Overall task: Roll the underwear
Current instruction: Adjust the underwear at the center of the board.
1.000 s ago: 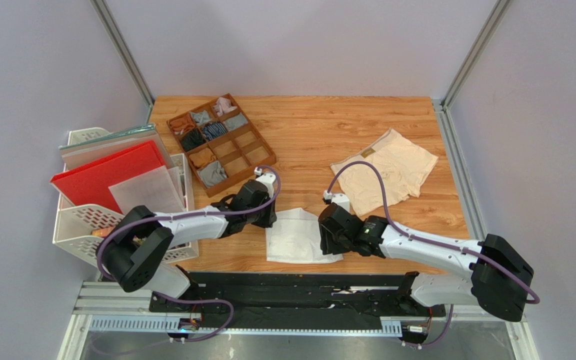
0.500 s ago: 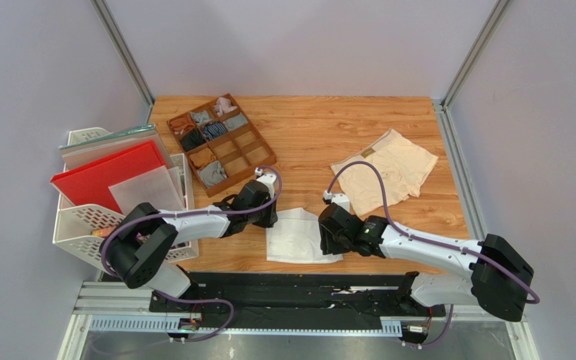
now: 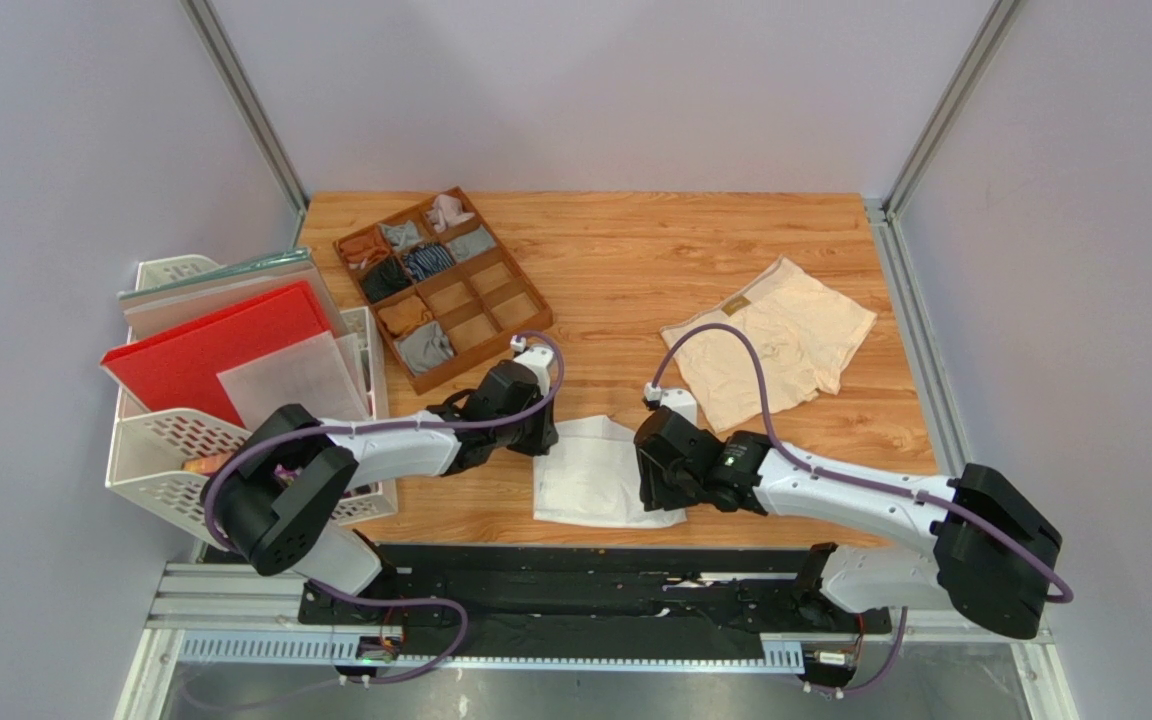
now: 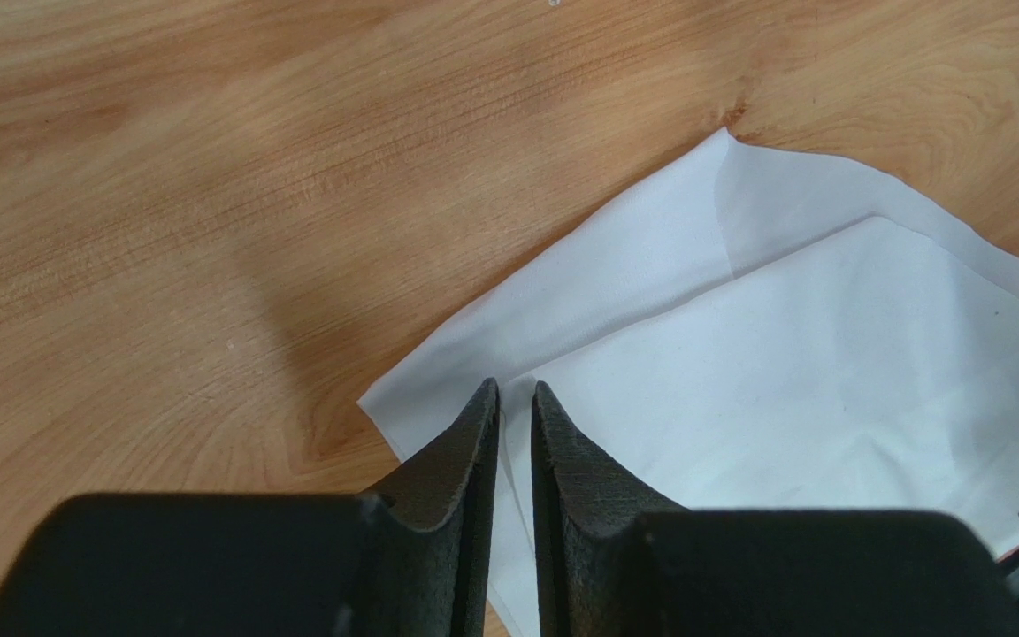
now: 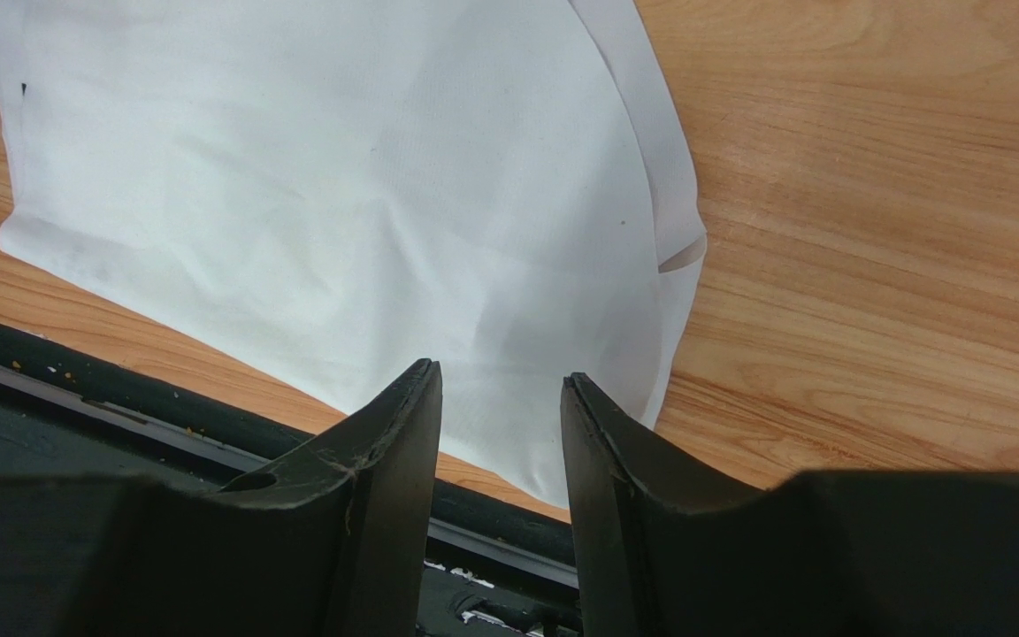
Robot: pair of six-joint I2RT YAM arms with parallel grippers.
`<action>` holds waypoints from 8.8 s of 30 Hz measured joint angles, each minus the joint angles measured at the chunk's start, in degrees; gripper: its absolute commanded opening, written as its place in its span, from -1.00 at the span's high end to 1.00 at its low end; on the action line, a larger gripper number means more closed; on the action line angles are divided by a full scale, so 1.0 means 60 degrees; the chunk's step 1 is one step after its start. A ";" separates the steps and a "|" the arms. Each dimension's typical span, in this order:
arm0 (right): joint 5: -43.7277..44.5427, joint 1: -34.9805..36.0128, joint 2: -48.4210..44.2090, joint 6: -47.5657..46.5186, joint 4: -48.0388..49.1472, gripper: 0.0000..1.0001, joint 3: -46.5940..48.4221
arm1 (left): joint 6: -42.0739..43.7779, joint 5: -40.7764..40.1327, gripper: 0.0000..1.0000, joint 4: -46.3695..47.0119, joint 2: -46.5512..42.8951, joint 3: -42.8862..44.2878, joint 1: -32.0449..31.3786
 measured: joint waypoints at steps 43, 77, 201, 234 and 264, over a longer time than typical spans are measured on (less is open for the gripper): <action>-0.0036 0.0000 0.0062 -0.0004 -0.0007 0.17 -0.0011 | -0.0718 0.0765 1.00 0.2164 -0.1056 -0.1075 -0.0004; 0.0612 -0.0557 0.0656 -0.0539 0.0047 0.03 0.0903 | -0.0623 -0.0725 1.00 0.1803 -0.1614 -0.1443 0.0452; -0.0135 -0.1821 0.3989 -0.3829 0.2962 0.87 0.2674 | -0.0605 -0.0856 1.00 0.1300 -0.1220 -0.1439 0.0612; -0.0044 -0.1803 0.4331 -0.3836 0.3016 1.00 0.2769 | -0.0637 -0.0841 1.00 0.1304 -0.1271 -0.1439 0.0612; 0.0226 -0.1803 0.4980 -0.4054 0.3206 1.00 0.3592 | -0.0521 -0.0940 1.00 0.1308 -0.1293 -0.1392 0.1064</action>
